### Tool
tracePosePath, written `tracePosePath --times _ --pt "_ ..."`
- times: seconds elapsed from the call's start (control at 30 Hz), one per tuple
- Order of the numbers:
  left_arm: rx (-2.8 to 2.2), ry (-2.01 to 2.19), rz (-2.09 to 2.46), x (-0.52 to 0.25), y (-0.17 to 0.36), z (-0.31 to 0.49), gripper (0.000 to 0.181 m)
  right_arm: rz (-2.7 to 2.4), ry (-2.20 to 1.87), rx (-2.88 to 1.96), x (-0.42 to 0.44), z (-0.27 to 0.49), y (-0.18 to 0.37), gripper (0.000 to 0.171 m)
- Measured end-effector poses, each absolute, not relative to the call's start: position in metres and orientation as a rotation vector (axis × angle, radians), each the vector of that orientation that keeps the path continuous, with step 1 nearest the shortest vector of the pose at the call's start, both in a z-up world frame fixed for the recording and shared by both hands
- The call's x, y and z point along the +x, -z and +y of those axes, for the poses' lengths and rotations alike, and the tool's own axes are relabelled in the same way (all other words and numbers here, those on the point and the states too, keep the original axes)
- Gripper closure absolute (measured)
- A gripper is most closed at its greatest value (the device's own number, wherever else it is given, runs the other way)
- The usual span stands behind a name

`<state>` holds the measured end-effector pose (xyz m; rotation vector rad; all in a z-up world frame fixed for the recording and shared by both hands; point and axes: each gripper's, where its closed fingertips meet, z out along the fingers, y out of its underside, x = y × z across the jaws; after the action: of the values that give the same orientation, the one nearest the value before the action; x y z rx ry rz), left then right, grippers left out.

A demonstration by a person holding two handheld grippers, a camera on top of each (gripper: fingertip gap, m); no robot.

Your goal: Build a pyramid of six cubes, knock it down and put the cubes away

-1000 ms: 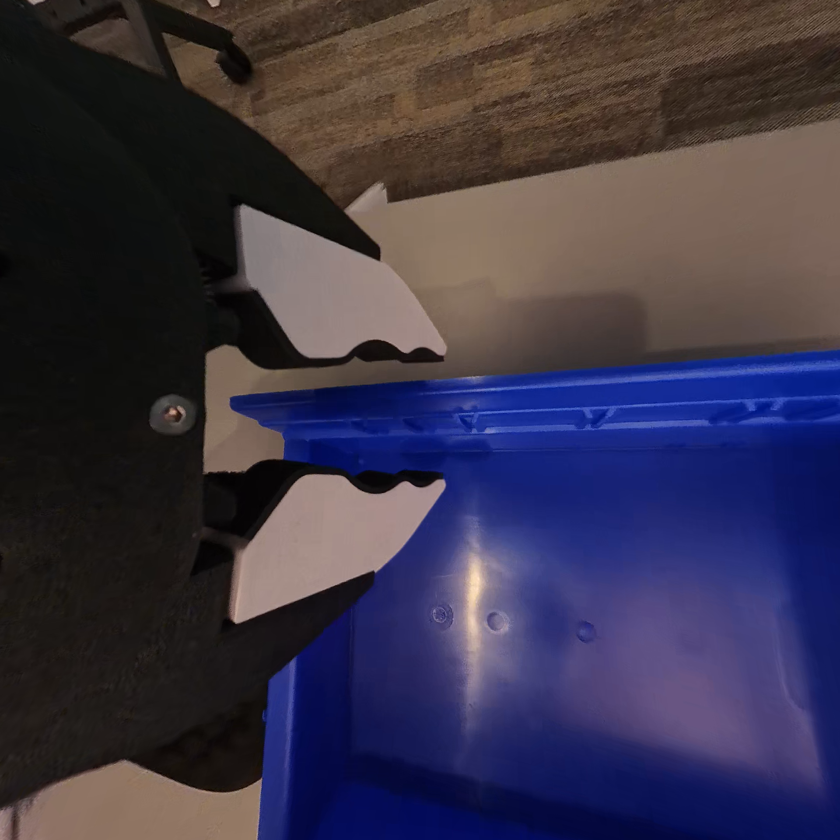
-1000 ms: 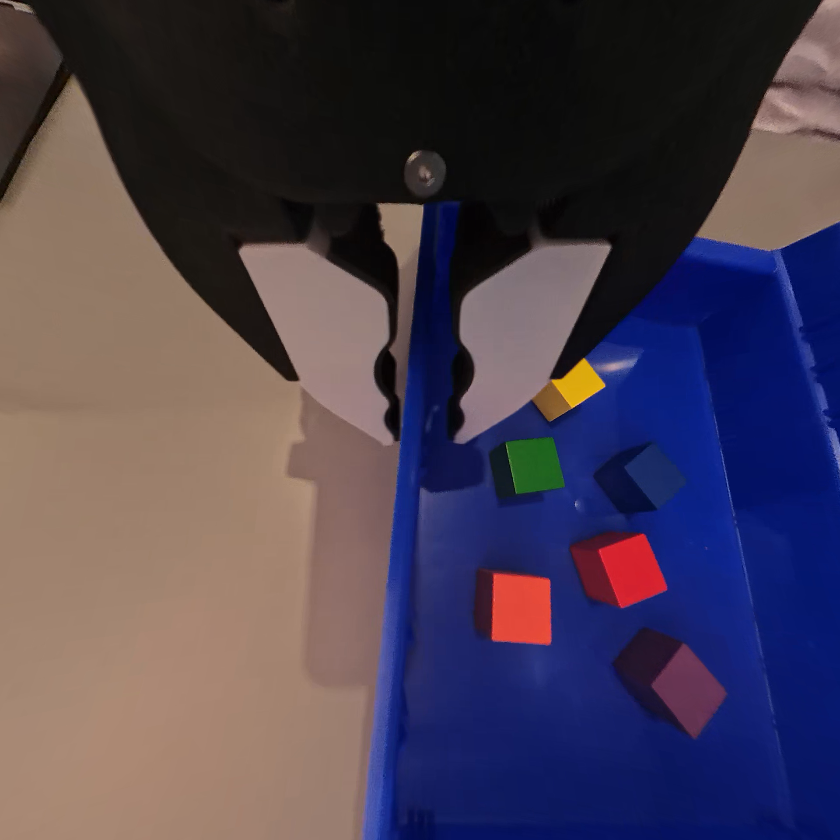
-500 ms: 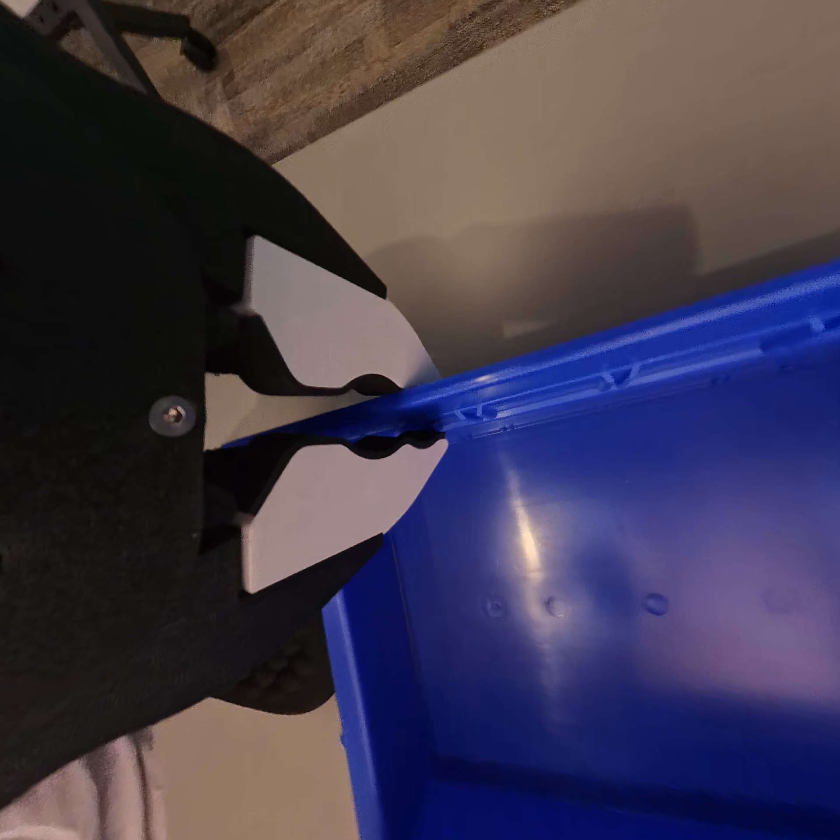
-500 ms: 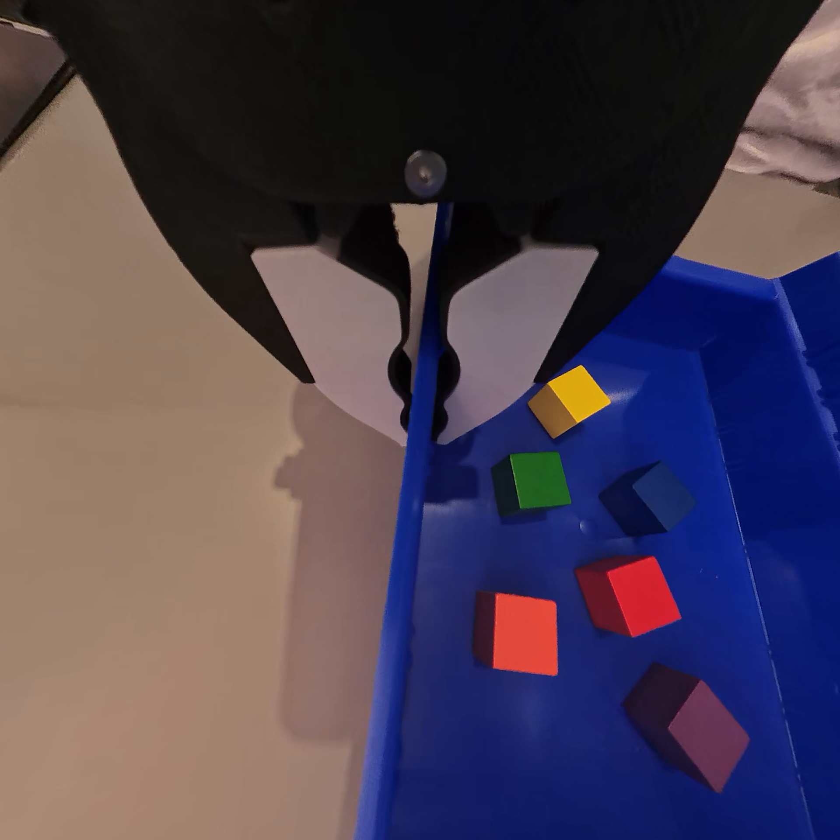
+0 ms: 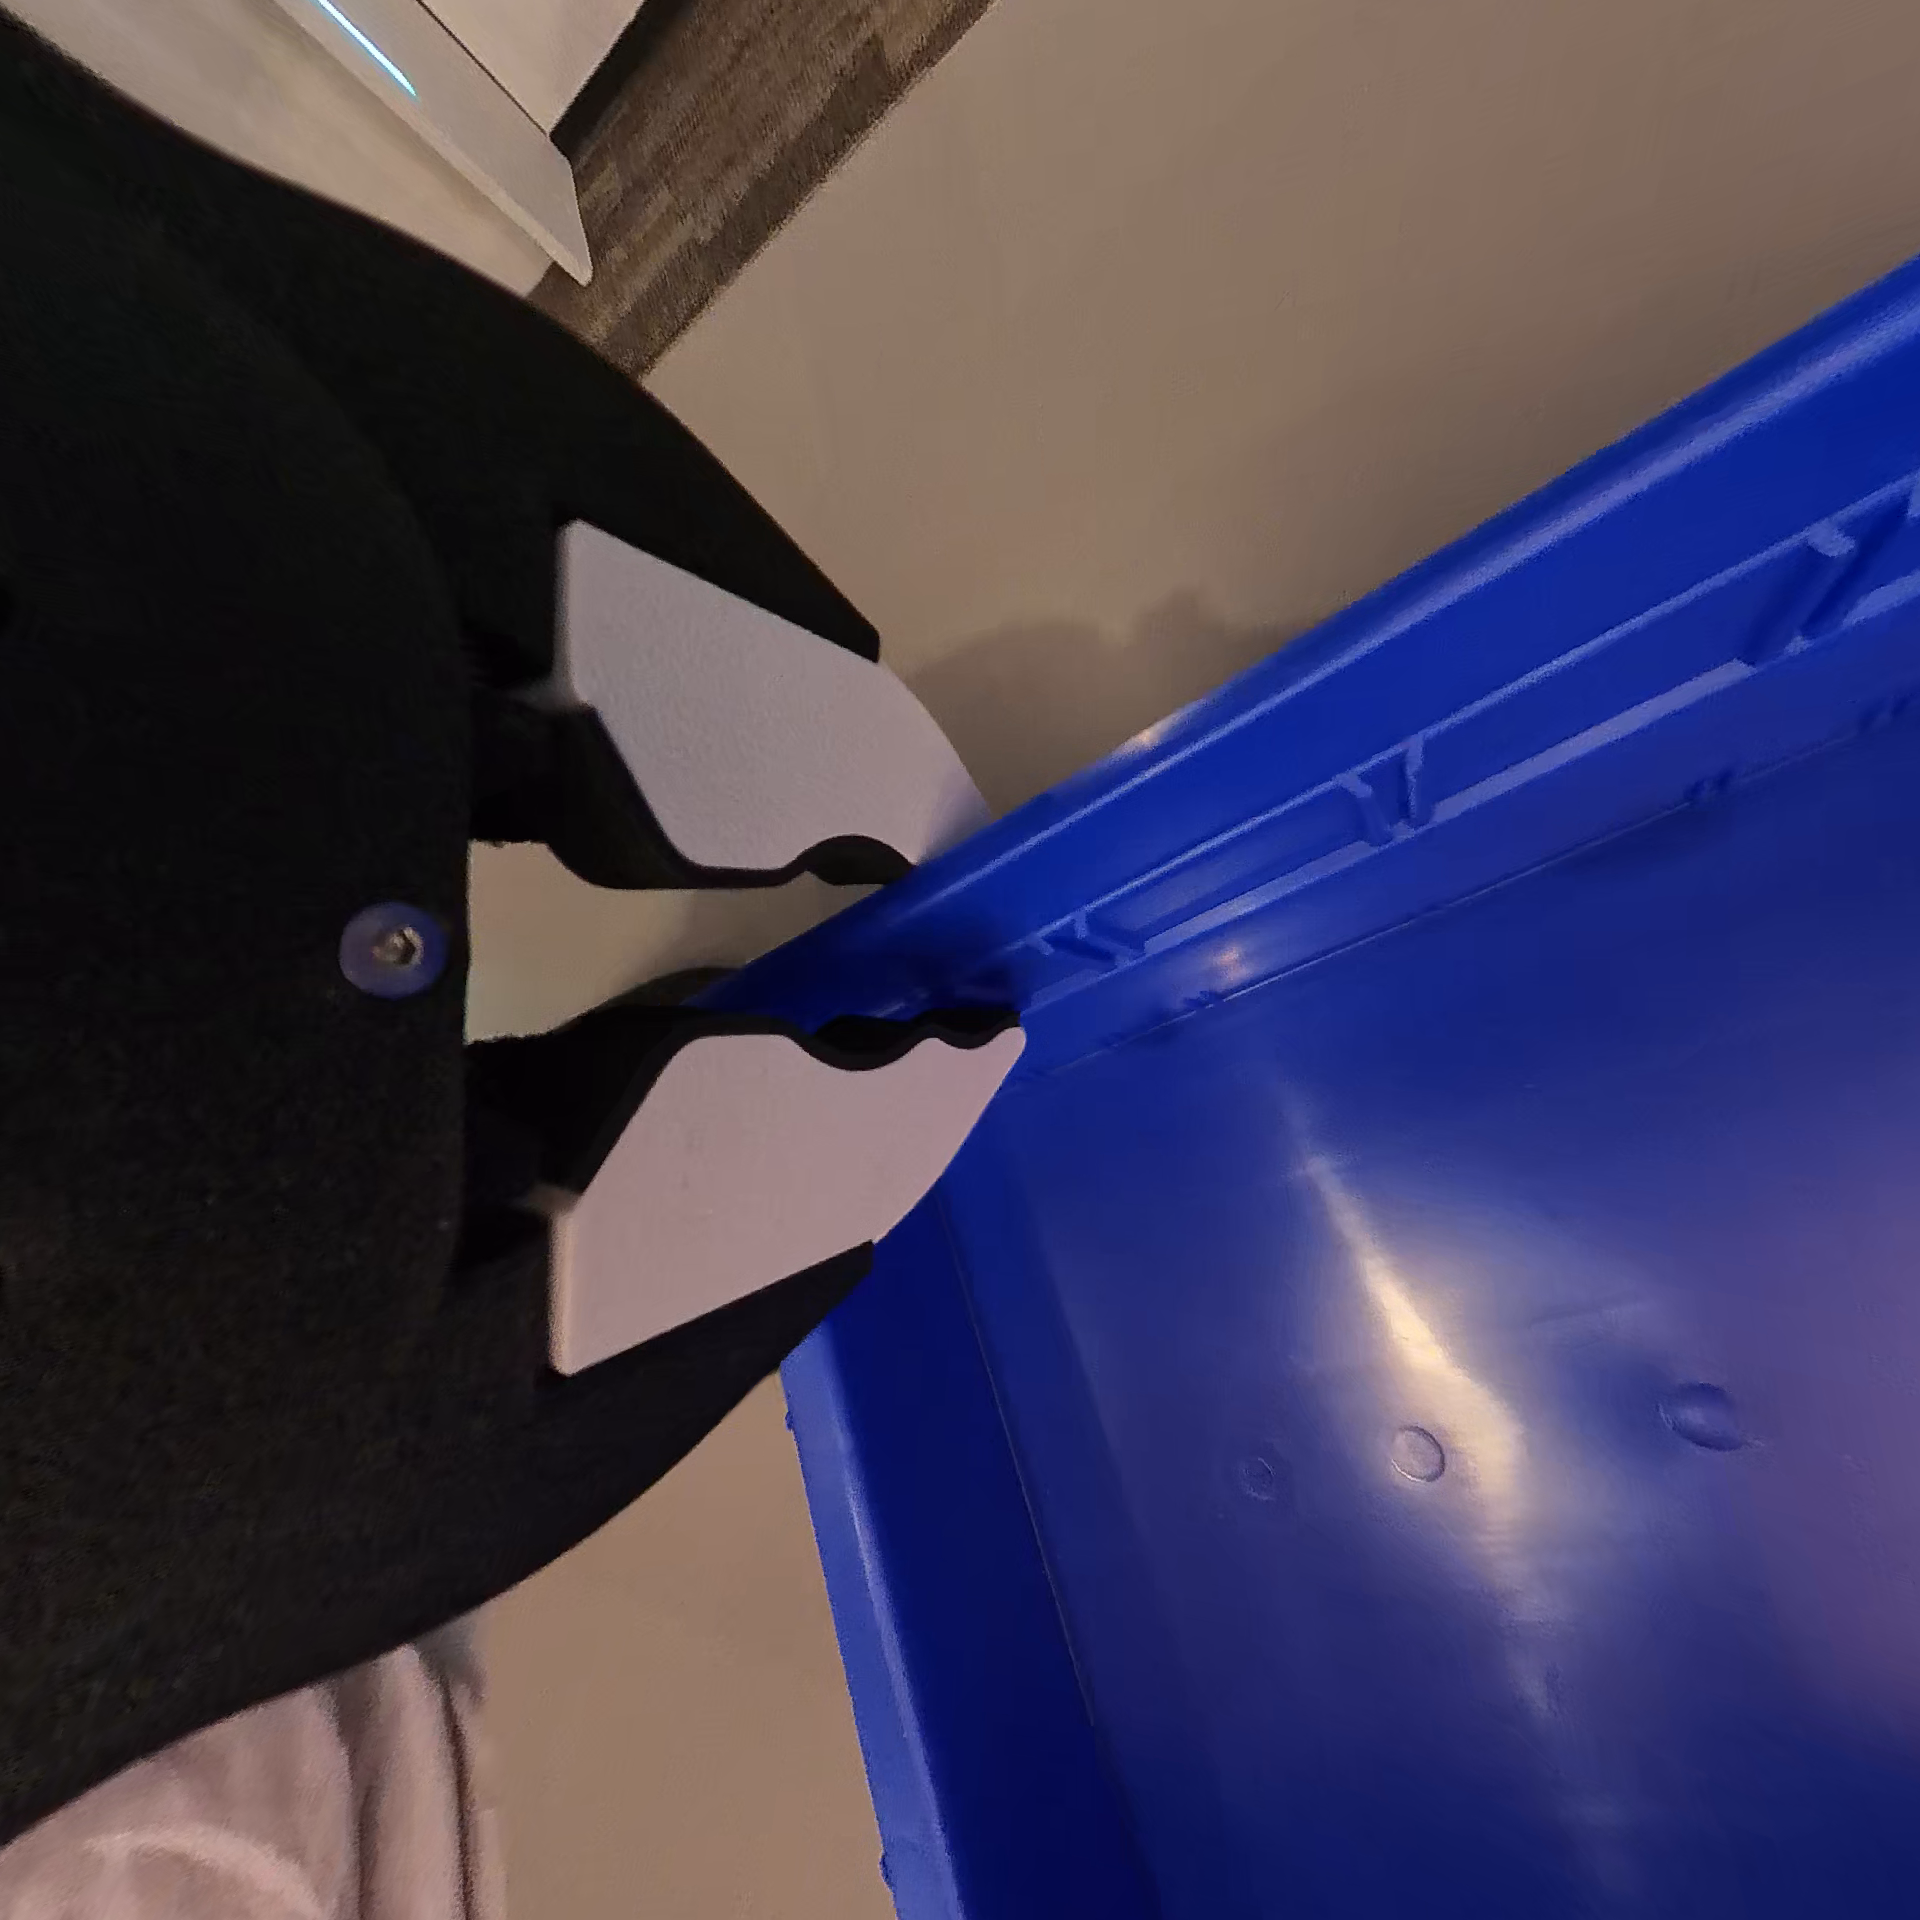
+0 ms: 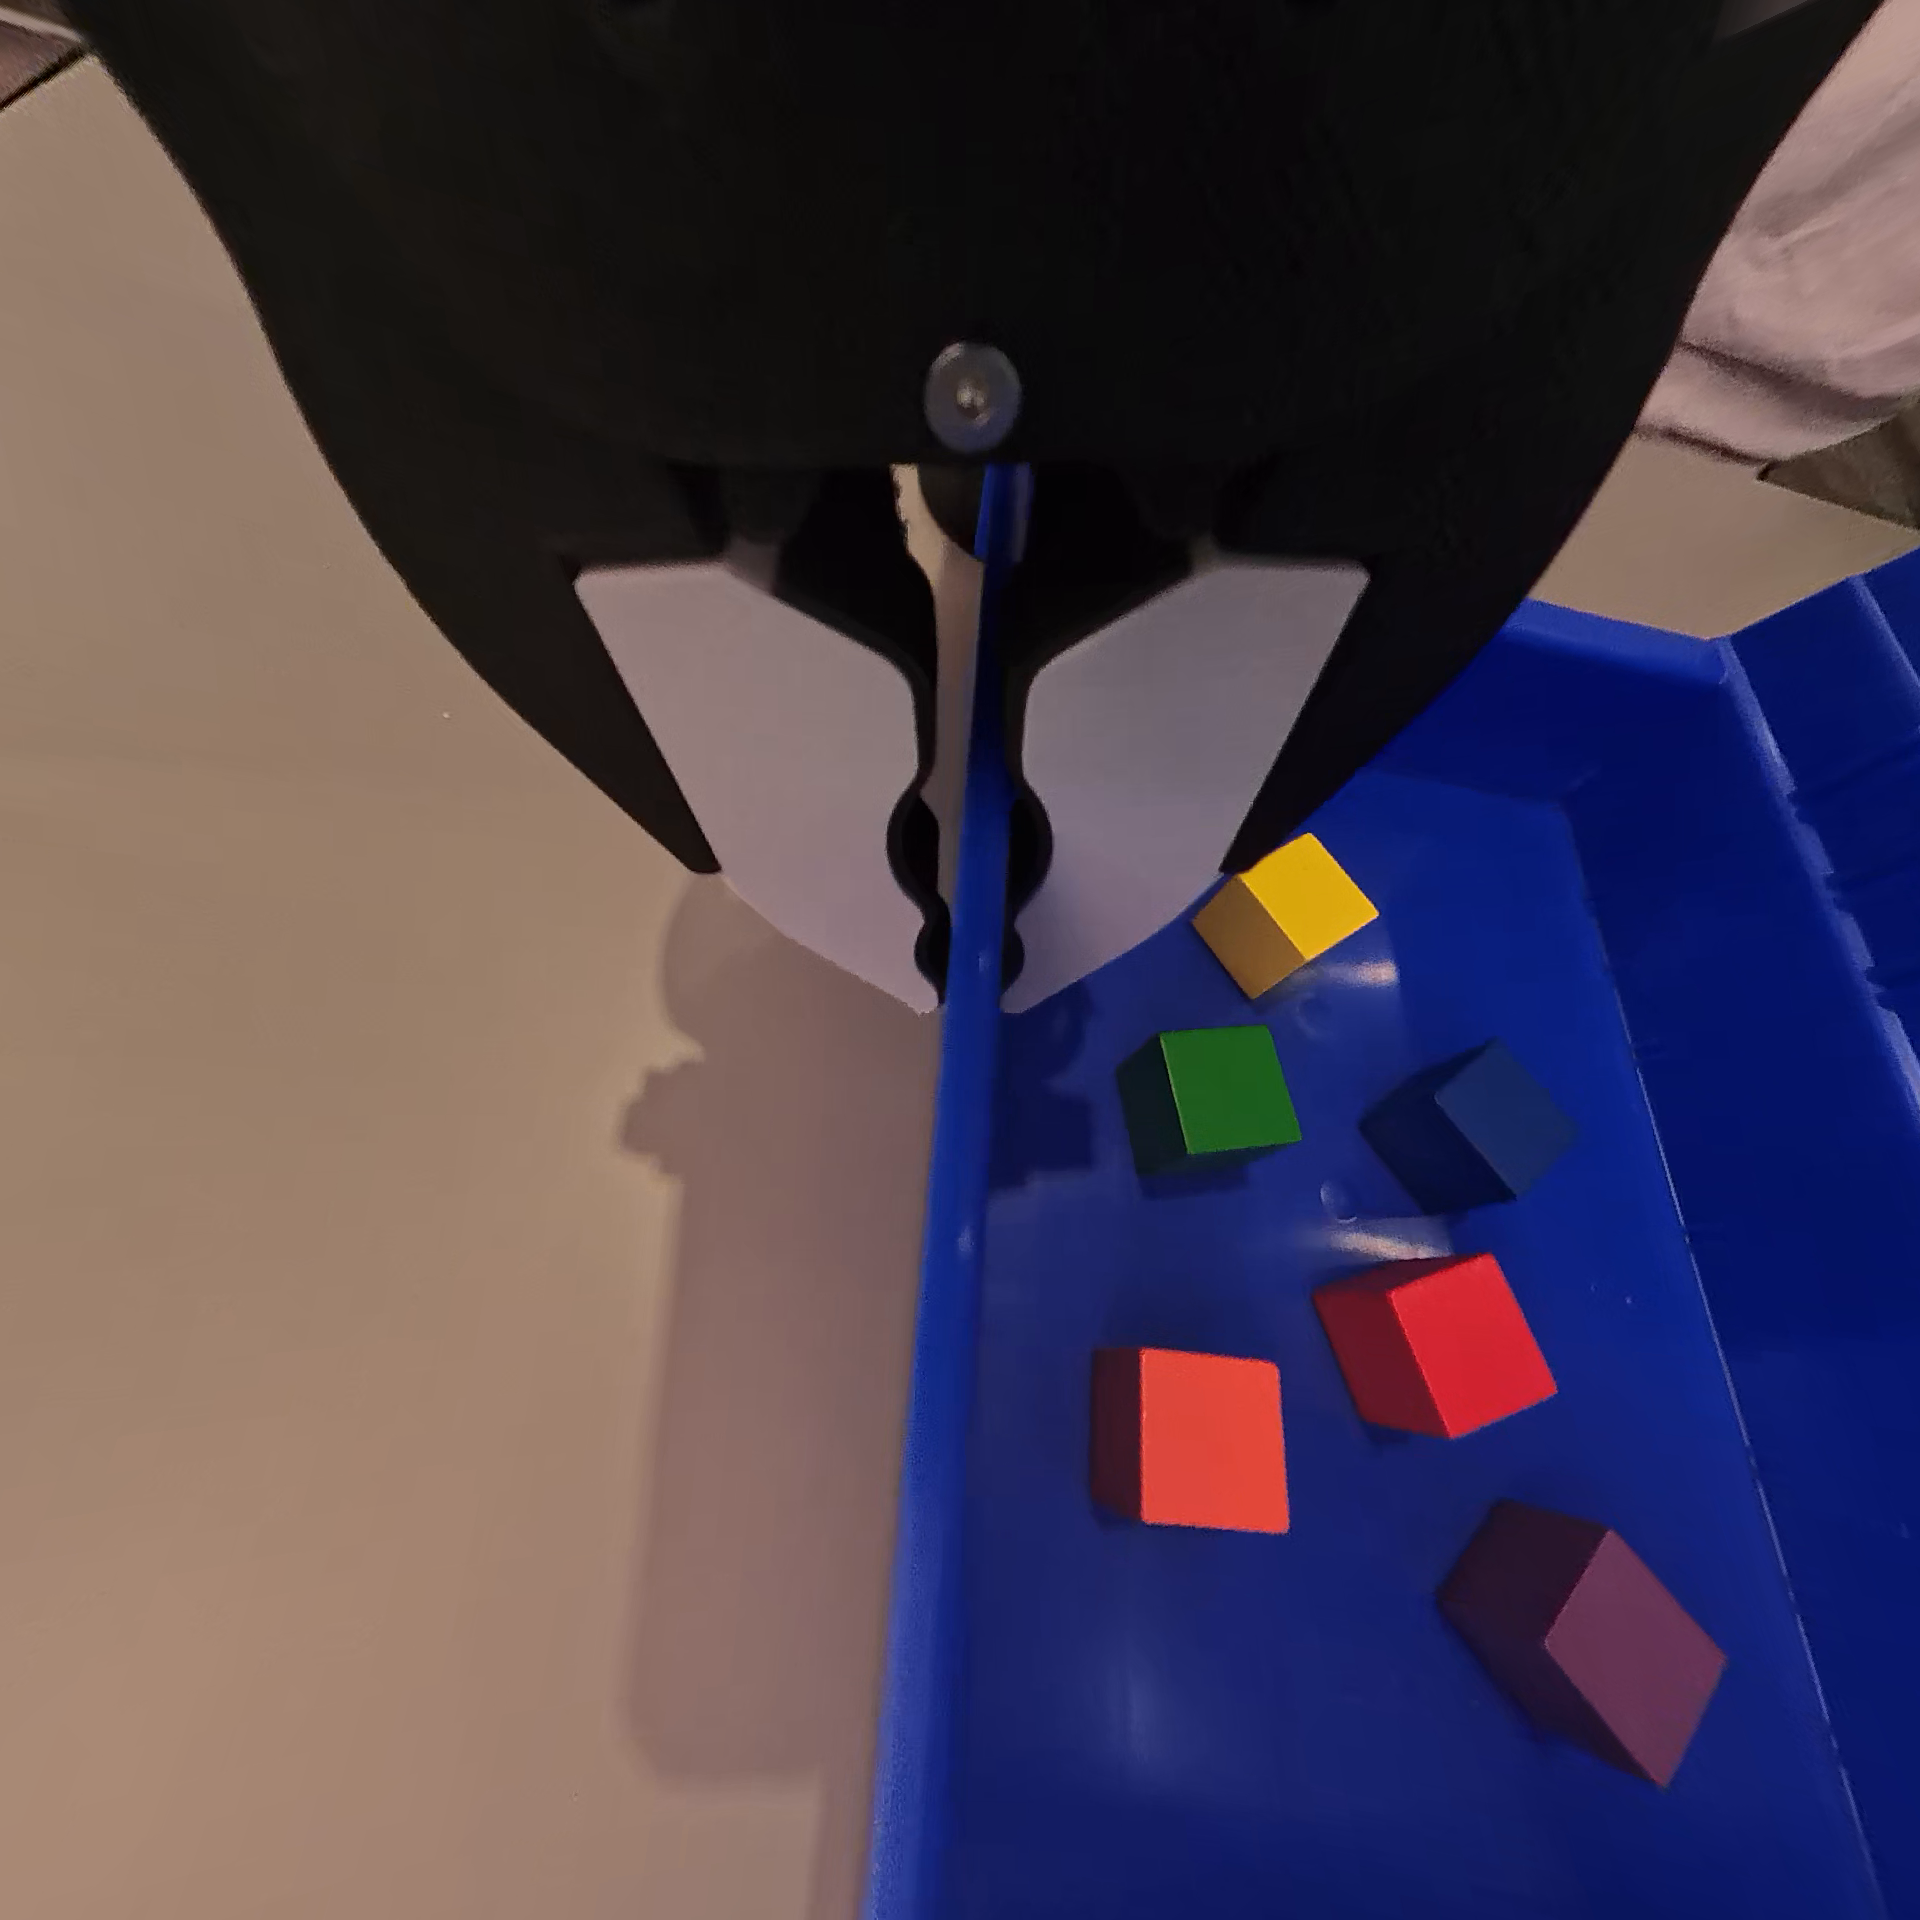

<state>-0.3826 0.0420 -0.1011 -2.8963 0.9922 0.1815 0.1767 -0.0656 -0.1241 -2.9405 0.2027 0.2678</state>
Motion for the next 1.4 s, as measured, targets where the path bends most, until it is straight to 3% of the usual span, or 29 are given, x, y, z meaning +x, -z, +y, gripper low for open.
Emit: tracePosePath --times 0.6,0.97,1.4 --pt "-2.787 -0.282 1.274 -0.298 0.102 0.006 0.154 -0.025 -0.304 -2.975 0.117 -0.05 0.126 0.148" --pt "-2.781 -0.284 1.302 -0.299 0.099 0.004 0.149 -0.097 -0.281 -3.079 0.117 -0.056 0.143 0.156" --pt "-2.396 -0.115 1.221 -0.32 0.01 0.007 0.157 -0.079 -0.295 -3.052 0.118 -0.053 0.144 0.156"
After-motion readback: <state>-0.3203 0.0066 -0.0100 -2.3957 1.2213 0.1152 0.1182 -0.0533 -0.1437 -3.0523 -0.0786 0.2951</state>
